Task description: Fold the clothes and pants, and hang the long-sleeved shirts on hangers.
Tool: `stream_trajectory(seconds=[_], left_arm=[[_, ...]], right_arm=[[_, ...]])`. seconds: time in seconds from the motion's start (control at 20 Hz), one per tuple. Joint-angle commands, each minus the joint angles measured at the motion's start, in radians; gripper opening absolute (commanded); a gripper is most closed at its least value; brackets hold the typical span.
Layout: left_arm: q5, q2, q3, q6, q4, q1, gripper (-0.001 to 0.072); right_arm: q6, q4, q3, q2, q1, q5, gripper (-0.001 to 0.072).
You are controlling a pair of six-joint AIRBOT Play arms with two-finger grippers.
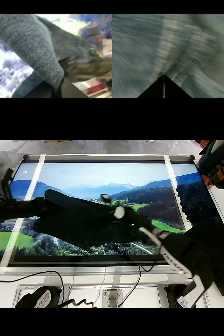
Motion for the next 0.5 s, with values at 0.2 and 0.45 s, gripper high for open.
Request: stream_trajectory(seconds=[0.2,0.45], left_arm=[[-0.001,0.049,0.002,-0.031,-0.060,-0.051,0.0040],[0.190,-0.074,0.002,-0.064,-0.060,-0.377,0.0039]], right_arm=[[0.053,-0.109,0.208,-0.098,0.058,0.029,0.0046],[0.048,-0.335,0.212,-0.026,-0.197,0.348,0.0048]])
